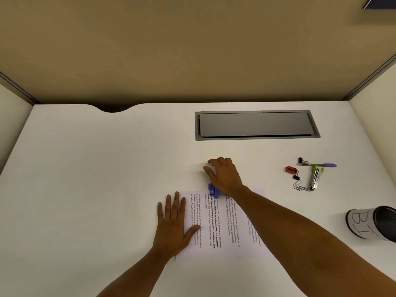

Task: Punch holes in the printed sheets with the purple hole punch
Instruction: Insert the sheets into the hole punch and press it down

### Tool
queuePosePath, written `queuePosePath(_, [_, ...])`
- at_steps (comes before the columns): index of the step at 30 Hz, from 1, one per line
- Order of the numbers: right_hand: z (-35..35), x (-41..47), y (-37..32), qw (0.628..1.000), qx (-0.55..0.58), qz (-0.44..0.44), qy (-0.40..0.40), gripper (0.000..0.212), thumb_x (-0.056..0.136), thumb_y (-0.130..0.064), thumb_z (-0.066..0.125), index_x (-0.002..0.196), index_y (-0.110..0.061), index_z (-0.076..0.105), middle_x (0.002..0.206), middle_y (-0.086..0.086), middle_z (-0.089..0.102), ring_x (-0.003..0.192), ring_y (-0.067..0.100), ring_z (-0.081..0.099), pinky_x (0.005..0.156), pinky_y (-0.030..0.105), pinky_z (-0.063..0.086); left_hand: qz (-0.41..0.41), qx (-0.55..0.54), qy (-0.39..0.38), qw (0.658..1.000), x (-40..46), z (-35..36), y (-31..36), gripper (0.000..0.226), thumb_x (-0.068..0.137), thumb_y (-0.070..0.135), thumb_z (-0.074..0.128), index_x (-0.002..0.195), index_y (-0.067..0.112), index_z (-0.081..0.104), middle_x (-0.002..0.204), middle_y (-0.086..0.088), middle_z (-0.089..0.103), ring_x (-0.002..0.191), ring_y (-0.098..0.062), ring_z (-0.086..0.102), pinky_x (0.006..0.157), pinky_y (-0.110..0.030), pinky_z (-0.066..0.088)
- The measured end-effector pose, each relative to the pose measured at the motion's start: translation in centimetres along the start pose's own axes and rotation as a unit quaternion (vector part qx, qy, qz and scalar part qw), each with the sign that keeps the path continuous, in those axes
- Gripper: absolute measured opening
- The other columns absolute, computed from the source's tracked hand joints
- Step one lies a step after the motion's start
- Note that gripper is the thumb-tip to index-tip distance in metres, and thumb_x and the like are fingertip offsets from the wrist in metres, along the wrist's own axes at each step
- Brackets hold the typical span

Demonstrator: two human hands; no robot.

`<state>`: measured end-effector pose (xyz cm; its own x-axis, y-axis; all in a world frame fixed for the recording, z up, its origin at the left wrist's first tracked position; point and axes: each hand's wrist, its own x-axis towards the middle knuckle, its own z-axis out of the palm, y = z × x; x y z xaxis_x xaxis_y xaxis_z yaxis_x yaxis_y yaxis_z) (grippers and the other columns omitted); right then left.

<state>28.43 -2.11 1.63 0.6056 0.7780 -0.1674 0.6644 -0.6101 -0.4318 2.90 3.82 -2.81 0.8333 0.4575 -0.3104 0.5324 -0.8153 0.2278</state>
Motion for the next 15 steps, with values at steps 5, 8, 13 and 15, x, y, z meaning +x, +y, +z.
queuePosePath(5, [0.4, 0.5, 0.2, 0.999, -0.029, -0.013, 0.019, 0.045, 0.103, -0.046, 0.038, 0.13, -0.018, 0.06, 0.125, 0.006, 0.062, 0.116, 0.026, 0.051, 0.095, 0.037, 0.045, 0.0, -0.006, 0.005, 1.0, 0.1, 0.4, 0.1, 0.101, 0.086, 0.081, 0.031, 0.159, 0.014, 0.011, 0.168, -0.011, 0.005, 0.155, -0.036, 0.007, 0.12, -0.06, 0.011])
queuePosePath(8, [0.8, 0.8, 0.5, 0.998, -0.047, -0.018, 0.027, 0.04, 0.104, -0.04, 0.039, 0.128, -0.019, 0.061, 0.124, 0.006, 0.061, 0.115, 0.026, 0.051, 0.094, 0.037, 0.045, 0.003, -0.008, 0.015, 1.0, 0.1, 0.7, 0.1, 0.1, 0.086, 0.08, 0.032, 0.158, 0.014, 0.013, 0.168, -0.011, 0.006, 0.155, -0.036, 0.008, 0.12, -0.061, 0.014])
queuePosePath(13, [1.6, 0.9, 0.8, 0.999, -0.035, -0.012, 0.037, 0.05, 0.1, -0.048, 0.042, 0.139, -0.018, 0.051, 0.144, 0.01, 0.048, 0.14, 0.032, 0.036, 0.116, 0.045, 0.035, 0.0, -0.008, 0.025, 1.0, 0.2, 0.8, 0.2, 0.1, 0.086, 0.08, 0.032, 0.158, 0.015, 0.014, 0.168, -0.01, 0.007, 0.155, -0.035, 0.009, 0.12, -0.062, 0.016])
queuePosePath(15, [1.9, 1.1, 0.9, 0.999, -0.041, -0.009, 0.025, 0.058, 0.099, -0.055, 0.038, 0.145, -0.02, 0.044, 0.155, 0.009, 0.038, 0.149, 0.032, 0.023, 0.121, 0.045, 0.024, 0.0, -0.006, 0.029, 1.0, 0.2, 0.9, 0.1, 0.1, 0.086, 0.08, 0.033, 0.159, 0.015, 0.013, 0.168, -0.009, 0.006, 0.155, -0.035, 0.008, 0.12, -0.063, 0.016])
